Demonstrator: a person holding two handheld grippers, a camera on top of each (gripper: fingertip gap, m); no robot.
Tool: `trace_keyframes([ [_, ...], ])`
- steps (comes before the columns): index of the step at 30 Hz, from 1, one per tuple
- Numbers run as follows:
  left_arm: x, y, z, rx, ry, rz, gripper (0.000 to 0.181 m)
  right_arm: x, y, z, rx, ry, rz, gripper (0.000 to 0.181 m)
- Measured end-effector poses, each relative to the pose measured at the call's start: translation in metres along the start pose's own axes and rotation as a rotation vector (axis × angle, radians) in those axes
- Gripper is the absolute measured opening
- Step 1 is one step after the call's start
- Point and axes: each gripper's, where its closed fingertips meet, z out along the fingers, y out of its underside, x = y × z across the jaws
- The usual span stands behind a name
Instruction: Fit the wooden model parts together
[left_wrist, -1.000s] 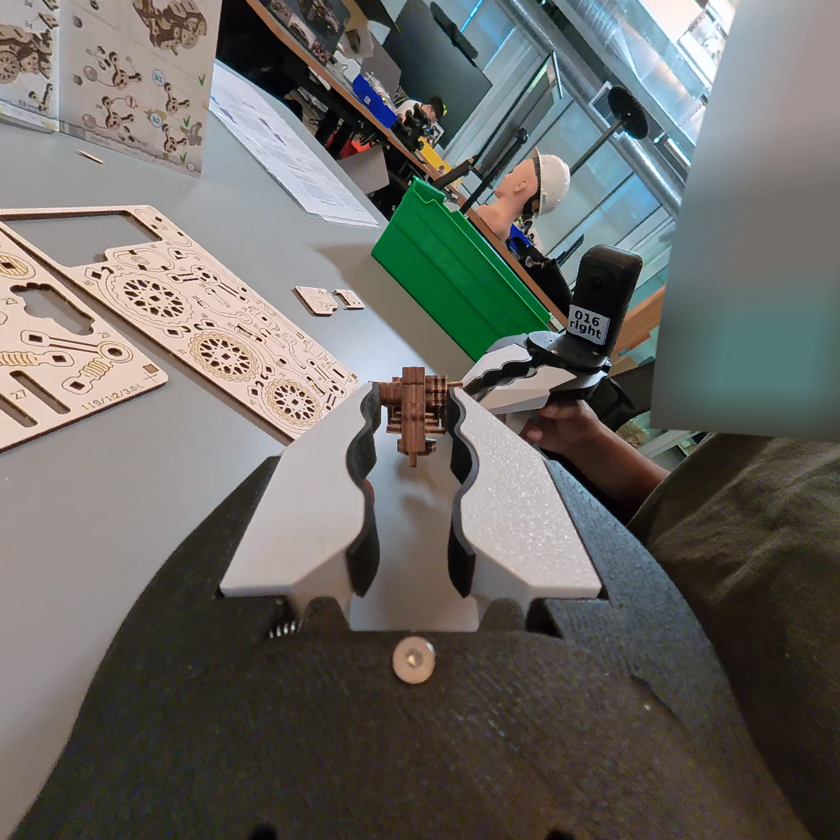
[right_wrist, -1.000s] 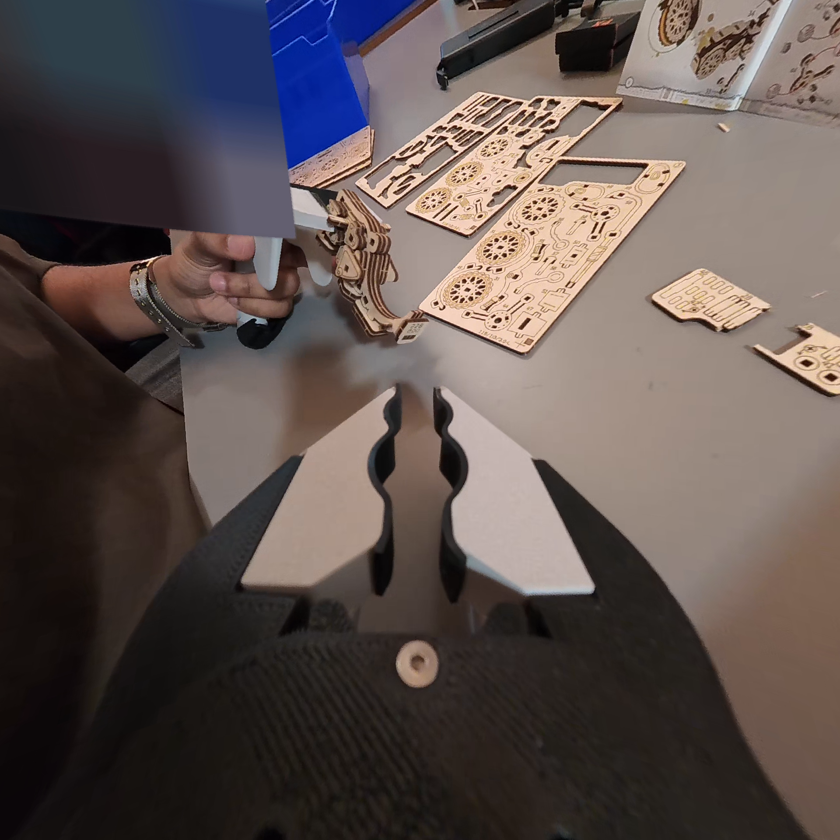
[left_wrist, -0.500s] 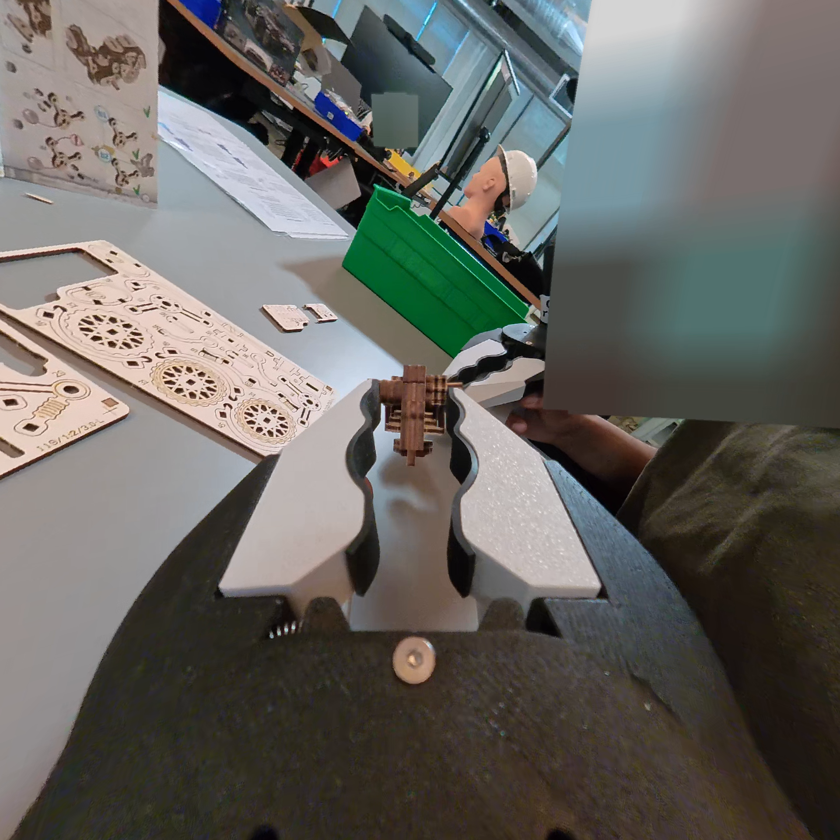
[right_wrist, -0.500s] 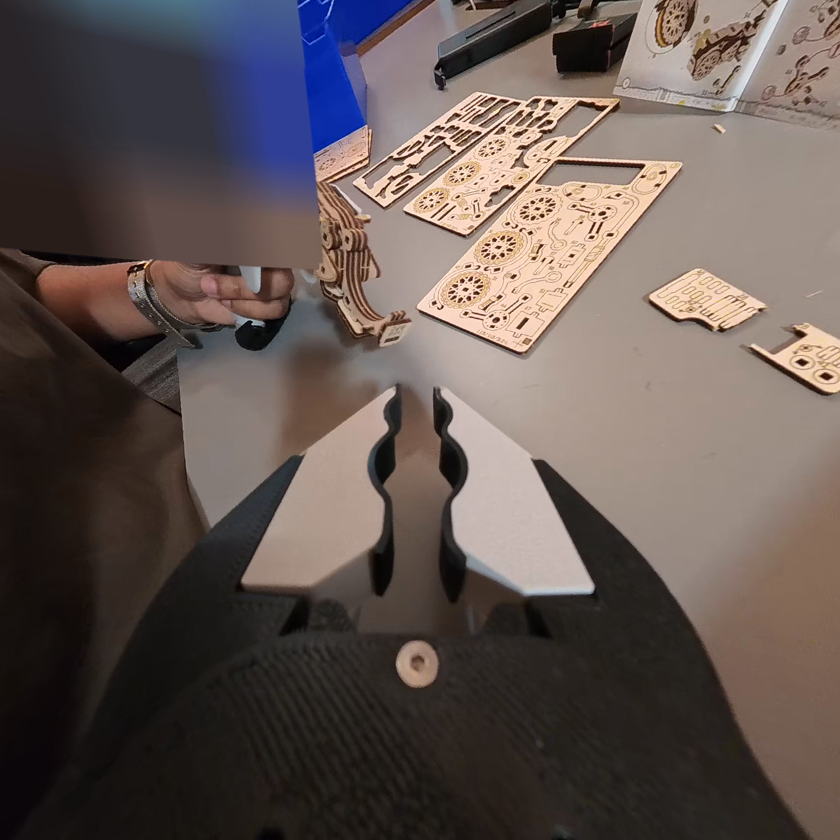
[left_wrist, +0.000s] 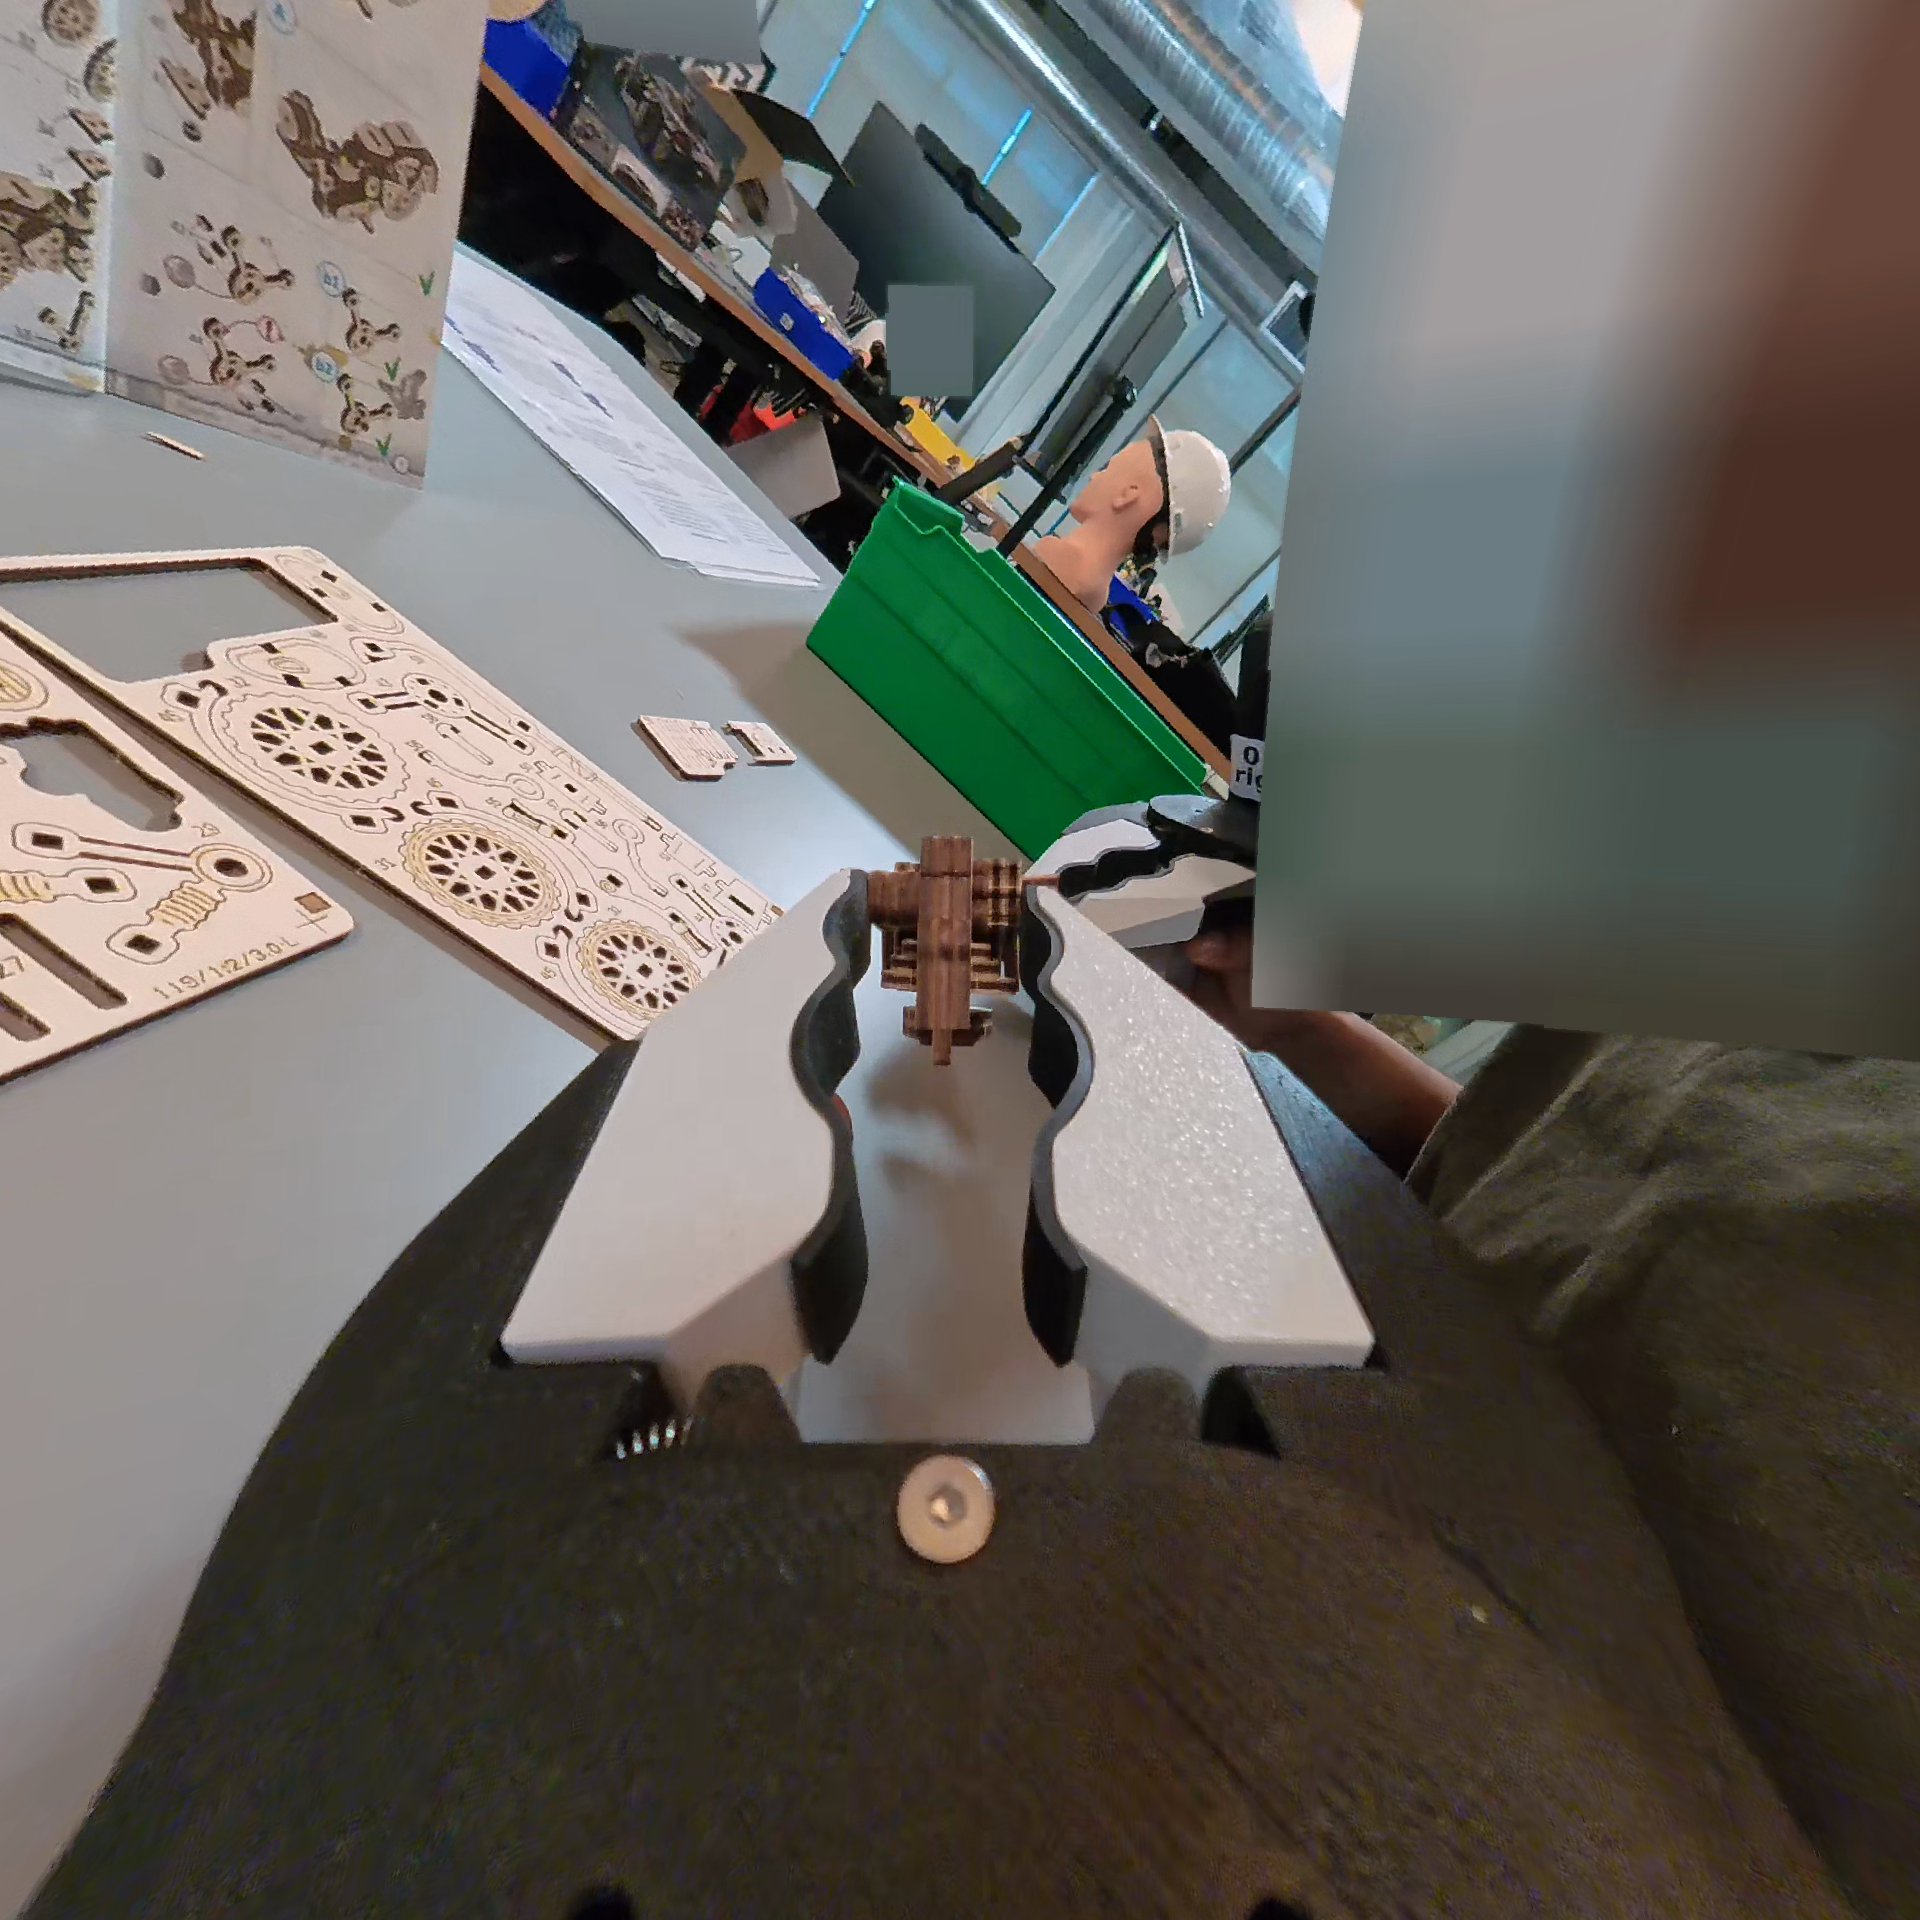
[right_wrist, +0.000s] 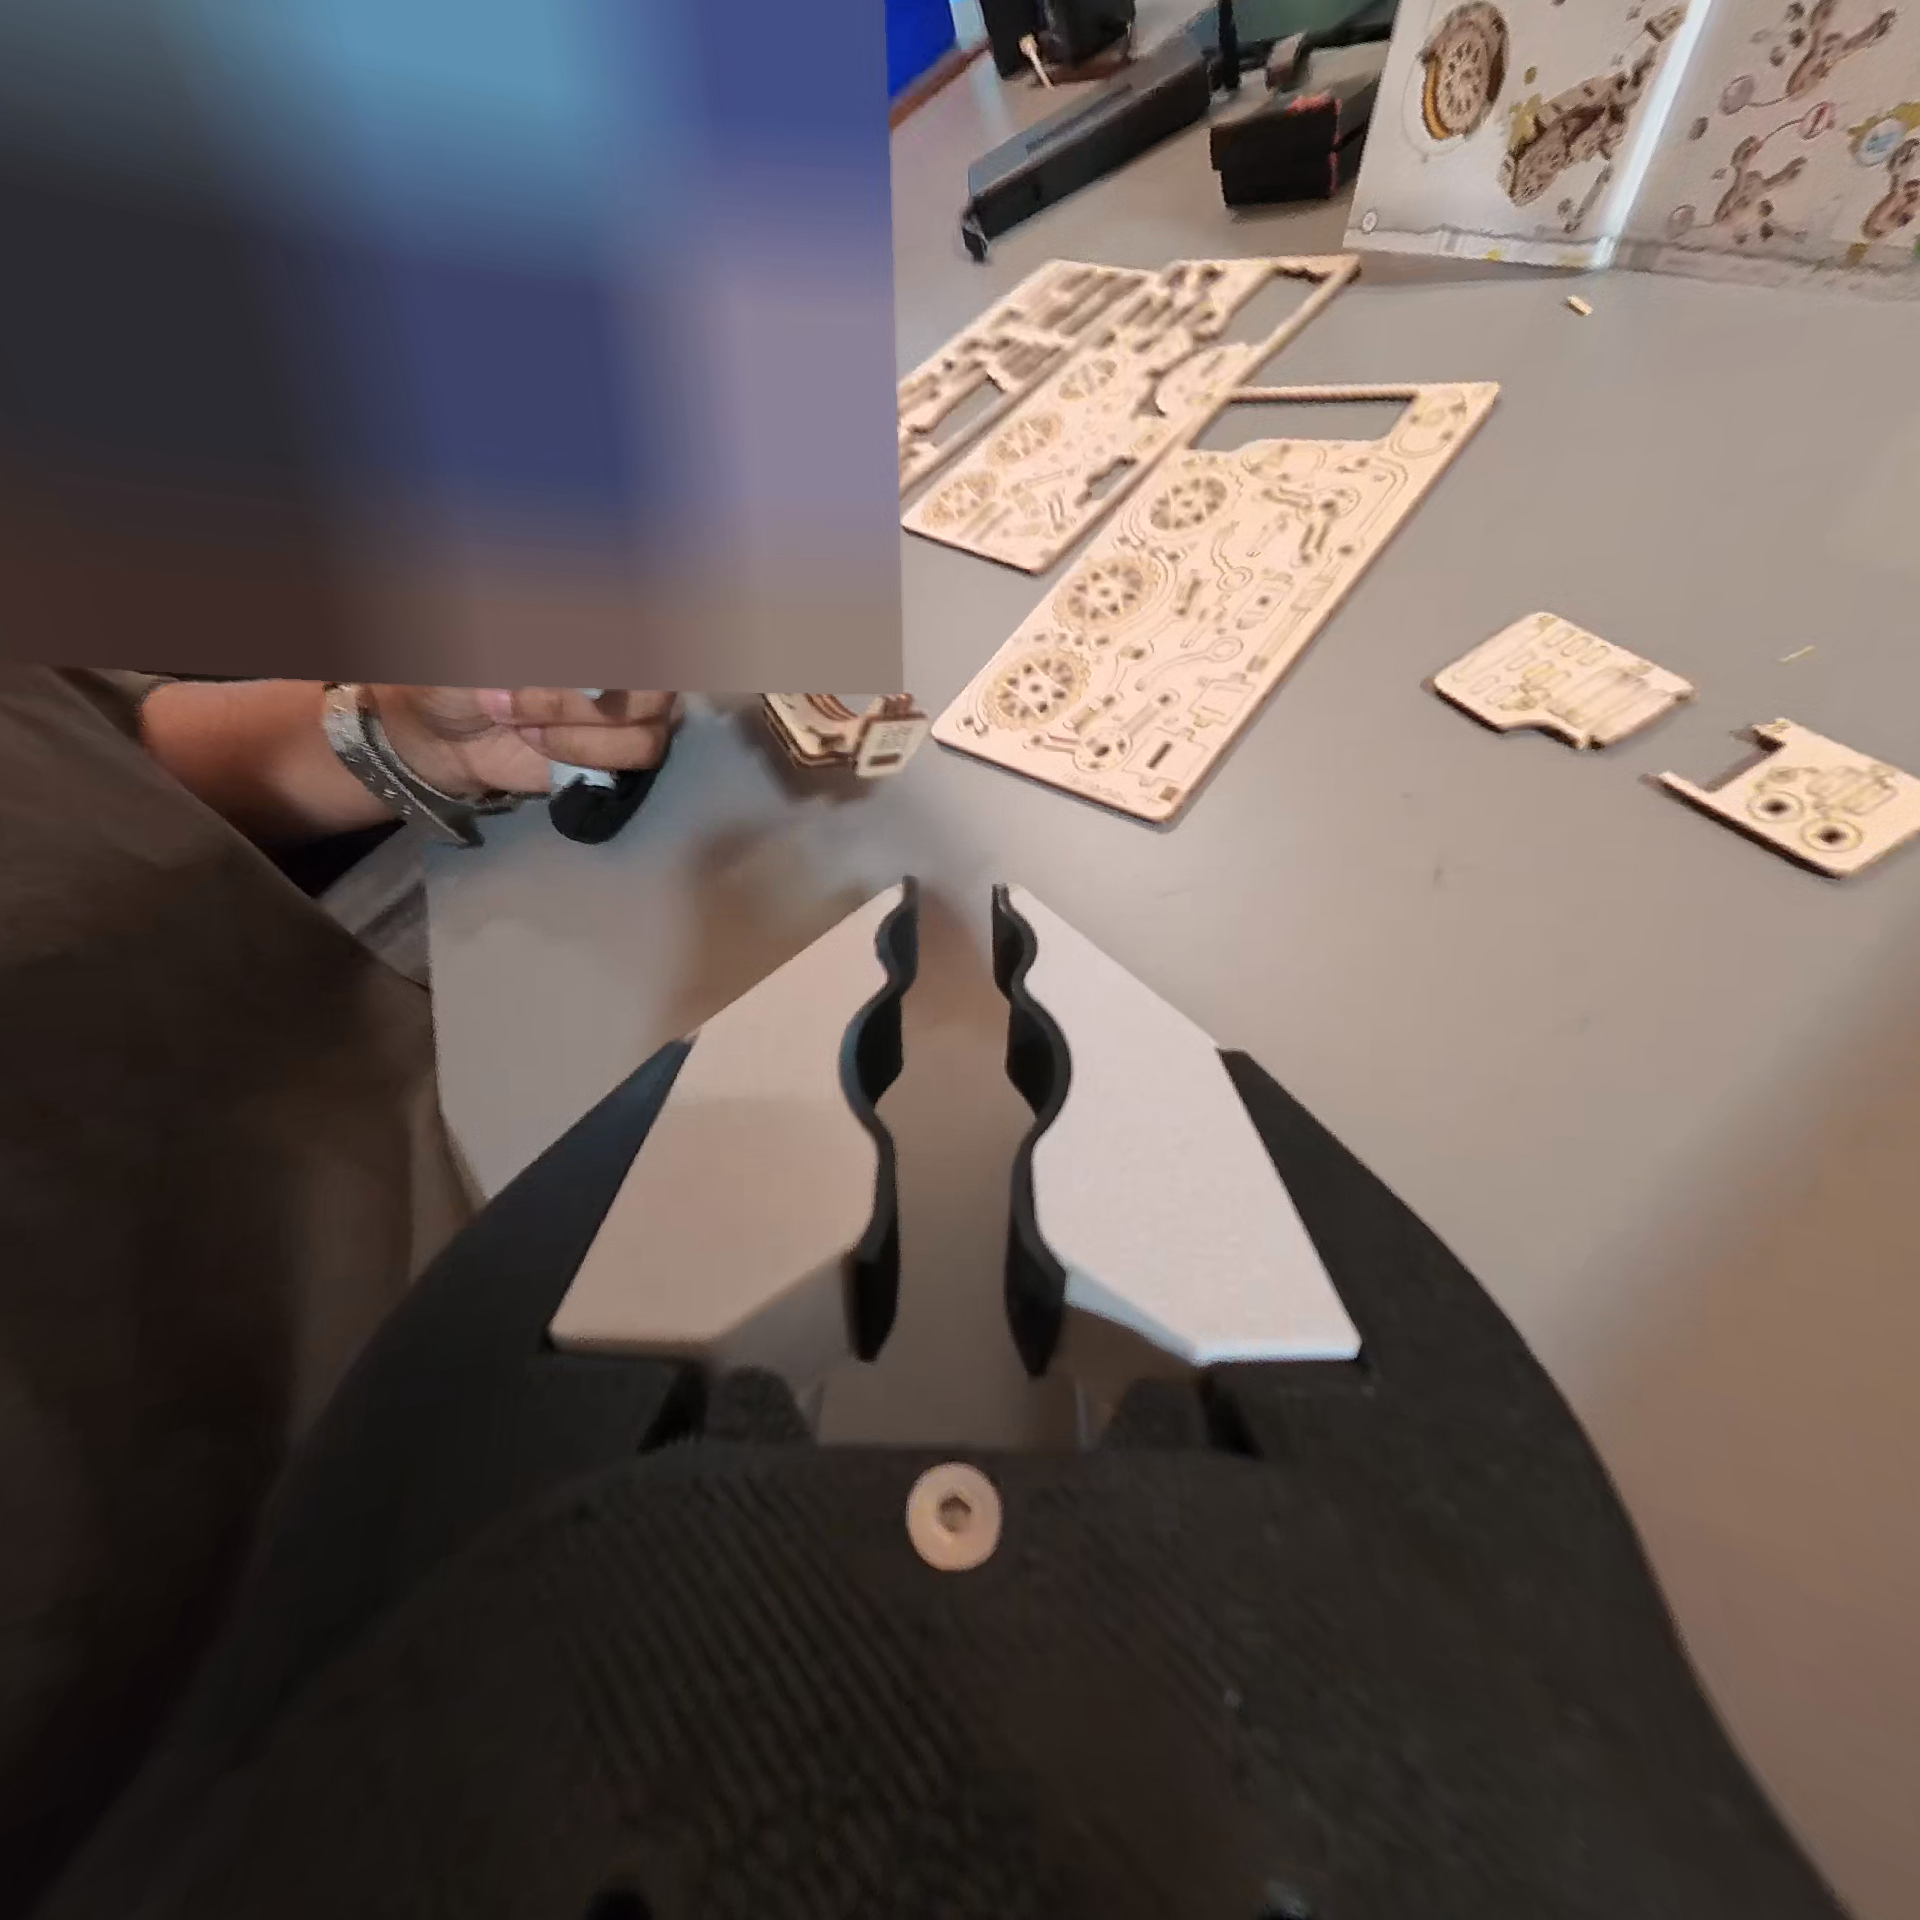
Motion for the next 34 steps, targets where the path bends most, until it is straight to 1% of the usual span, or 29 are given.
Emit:
trace_keyframes([
  [1,-0.001,-0.001,0.000,0.008,-0.001,-0.004,0.025,-0.003,-0.004,-0.001,0.024,-0.023,-0.008,0.013],
  [4,-0.005,-0.006,-0.001,0.038,-0.004,-0.024,0.025,-0.014,-0.029,-0.010,0.166,-0.061,-0.069,0.012],
  [6,-0.008,-0.009,-0.001,0.056,-0.008,-0.042,0.025,-0.015,-0.036,-0.015,0.208,-0.063,-0.098,0.012],
  [10,-0.013,-0.013,-0.002,0.075,-0.013,-0.074,0.025,-0.006,-0.034,-0.015,0.198,-0.036,-0.091,0.013],
  [21,-0.022,-0.019,-0.004,0.113,-0.012,-0.158,0.025,0.005,-0.034,-0.010,0.195,-0.042,-0.039,0.013],
  [34,-0.027,-0.024,-0.007,0.143,-0.002,-0.221,0.025,0.010,-0.039,-0.010,0.209,-0.069,0.008,0.013],
])
